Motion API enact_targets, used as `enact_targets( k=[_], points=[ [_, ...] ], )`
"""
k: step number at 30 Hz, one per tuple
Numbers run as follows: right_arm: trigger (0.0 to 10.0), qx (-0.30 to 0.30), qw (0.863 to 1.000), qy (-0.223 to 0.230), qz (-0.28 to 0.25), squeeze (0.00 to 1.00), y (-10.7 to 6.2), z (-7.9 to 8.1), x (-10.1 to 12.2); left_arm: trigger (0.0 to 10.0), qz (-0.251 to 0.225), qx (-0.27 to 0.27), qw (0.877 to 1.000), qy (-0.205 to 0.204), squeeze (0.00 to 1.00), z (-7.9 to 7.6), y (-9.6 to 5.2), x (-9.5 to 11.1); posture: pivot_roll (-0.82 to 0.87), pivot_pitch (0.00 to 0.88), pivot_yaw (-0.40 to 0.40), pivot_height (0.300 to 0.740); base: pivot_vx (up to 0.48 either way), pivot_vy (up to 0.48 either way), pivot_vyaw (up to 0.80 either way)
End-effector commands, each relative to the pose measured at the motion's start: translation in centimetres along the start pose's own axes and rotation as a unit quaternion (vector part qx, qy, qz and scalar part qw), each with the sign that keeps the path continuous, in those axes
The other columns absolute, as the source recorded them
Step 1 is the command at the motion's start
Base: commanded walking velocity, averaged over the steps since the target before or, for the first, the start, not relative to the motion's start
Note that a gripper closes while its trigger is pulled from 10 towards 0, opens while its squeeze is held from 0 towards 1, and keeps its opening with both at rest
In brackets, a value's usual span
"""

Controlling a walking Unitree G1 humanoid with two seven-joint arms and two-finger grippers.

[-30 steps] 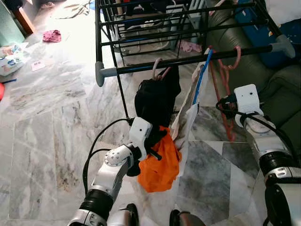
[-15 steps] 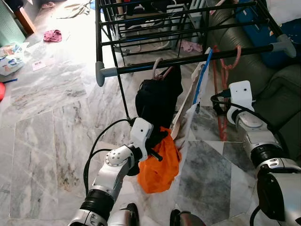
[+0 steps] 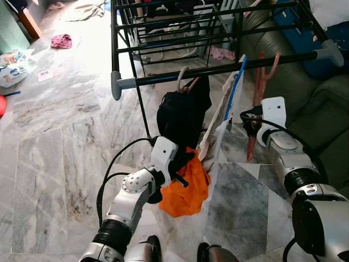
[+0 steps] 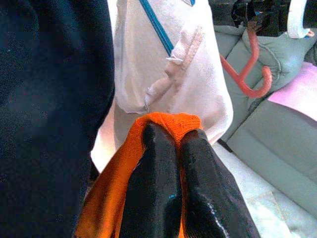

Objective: Hang hanger

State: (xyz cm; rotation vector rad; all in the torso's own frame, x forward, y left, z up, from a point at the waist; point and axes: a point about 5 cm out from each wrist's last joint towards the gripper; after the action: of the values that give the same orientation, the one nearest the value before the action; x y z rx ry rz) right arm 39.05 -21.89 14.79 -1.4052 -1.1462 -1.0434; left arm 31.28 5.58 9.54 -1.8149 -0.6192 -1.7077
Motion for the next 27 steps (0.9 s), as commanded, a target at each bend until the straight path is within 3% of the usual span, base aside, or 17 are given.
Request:
enact_targets(
  k=[1,27],
  points=[
    [0.0,-0.009,1.0,0.0,0.019,0.0,-0.3,-0.4,-1.1,10.0,-0.002,-0.009,1.0,0.008,0.0,-0.3,0.0,0.2,0.01,0.215,0.083,0.74,0.0,0.0,0.0],
    [0.0,-0.029,0.998,-0.061,0.021,0.0,-0.4,-1.8,-0.8,10.0,-0.003,-0.008,1.0,0.007,0.0,-0.5,0.3,0.2,0.0,0.21,0.073,0.74,0.0,0.0,0.0]
  ],
)
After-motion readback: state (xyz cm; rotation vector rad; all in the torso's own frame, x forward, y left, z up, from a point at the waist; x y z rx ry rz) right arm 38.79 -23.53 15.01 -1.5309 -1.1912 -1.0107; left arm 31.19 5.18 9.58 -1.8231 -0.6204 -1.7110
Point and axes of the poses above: a point about 5 cm out from each wrist's last joint towards the gripper, its own y axis pointing out of the wrist towards the gripper, its own x axis along the axis of the wrist's last joint, z = x × y, and after that the axes turned 4 degrees about y, right-handed
